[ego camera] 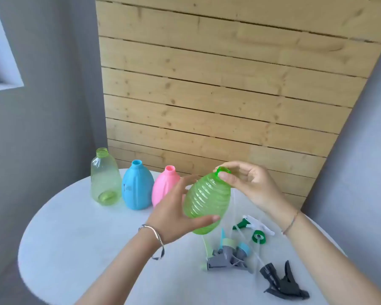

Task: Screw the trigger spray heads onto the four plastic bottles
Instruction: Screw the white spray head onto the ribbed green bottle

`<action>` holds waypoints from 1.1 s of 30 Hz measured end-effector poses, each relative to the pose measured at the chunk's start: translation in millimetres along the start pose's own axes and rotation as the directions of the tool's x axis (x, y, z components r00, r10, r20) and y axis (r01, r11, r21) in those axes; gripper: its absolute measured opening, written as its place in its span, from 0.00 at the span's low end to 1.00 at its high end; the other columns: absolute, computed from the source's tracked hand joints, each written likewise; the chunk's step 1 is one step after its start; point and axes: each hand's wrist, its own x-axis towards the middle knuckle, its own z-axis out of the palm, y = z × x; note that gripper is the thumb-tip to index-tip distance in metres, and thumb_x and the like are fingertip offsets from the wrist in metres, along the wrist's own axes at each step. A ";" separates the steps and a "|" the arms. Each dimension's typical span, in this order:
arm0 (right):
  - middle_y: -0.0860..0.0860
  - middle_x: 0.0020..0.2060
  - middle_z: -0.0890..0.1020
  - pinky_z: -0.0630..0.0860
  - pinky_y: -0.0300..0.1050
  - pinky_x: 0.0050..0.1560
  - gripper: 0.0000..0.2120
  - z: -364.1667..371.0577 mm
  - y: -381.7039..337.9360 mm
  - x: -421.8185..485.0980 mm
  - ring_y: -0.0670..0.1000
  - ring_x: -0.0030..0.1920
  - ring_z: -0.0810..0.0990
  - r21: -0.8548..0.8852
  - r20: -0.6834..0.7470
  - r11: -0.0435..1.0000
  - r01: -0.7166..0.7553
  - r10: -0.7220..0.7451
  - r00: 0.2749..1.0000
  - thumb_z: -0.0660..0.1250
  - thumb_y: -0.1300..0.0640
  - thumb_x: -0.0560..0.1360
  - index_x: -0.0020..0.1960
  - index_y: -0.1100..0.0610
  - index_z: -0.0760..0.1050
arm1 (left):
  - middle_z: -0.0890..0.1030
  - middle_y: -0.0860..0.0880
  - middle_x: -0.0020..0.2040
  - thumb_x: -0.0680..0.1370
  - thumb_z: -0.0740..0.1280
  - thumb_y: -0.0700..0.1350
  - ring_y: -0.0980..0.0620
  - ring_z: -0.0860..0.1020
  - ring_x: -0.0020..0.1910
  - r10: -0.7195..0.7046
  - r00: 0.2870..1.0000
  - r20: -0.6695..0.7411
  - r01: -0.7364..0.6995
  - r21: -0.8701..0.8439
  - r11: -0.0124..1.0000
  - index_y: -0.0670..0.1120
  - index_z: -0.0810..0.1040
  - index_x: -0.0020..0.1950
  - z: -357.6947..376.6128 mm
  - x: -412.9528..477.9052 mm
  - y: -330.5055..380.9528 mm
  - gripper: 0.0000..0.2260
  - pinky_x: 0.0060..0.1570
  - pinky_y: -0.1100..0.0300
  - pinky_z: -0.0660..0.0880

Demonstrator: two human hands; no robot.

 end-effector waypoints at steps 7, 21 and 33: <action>0.41 0.53 0.81 0.72 0.39 0.56 0.22 -41.0 43.5 -47.2 0.42 0.54 0.79 -0.114 -0.112 0.892 -0.437 0.425 0.898 0.69 0.37 0.65 0.52 0.49 0.79 | 0.79 0.63 0.53 0.57 0.75 0.65 0.68 0.76 0.52 -0.135 0.989 -0.054 0.124 -0.163 0.979 0.63 0.70 0.57 26.0 -26.9 -10.6 0.31 0.50 0.69 0.74; 0.51 0.29 0.60 0.59 0.40 0.29 0.27 -53.0 131.2 -61.1 0.50 0.29 0.62 -0.160 -0.296 0.588 -0.793 0.738 0.607 0.78 0.47 0.62 0.29 0.54 0.59 | 0.79 0.61 0.52 0.61 0.78 0.57 0.68 0.77 0.51 -0.117 0.990 -0.075 0.101 -0.196 0.975 0.62 0.70 0.57 36.4 -17.4 -11.4 0.28 0.45 0.77 0.72; 0.62 0.53 0.80 0.81 0.50 0.45 0.20 -43.8 124.2 -61.6 0.56 0.50 0.80 0.154 -0.276 0.700 -0.697 0.708 0.650 0.76 0.62 0.66 0.55 0.69 0.76 | 0.81 0.58 0.52 0.57 0.76 0.63 0.67 0.78 0.50 -0.140 0.988 -0.073 0.120 -0.224 0.967 0.57 0.71 0.59 38.4 -24.5 -1.8 0.33 0.46 0.69 0.75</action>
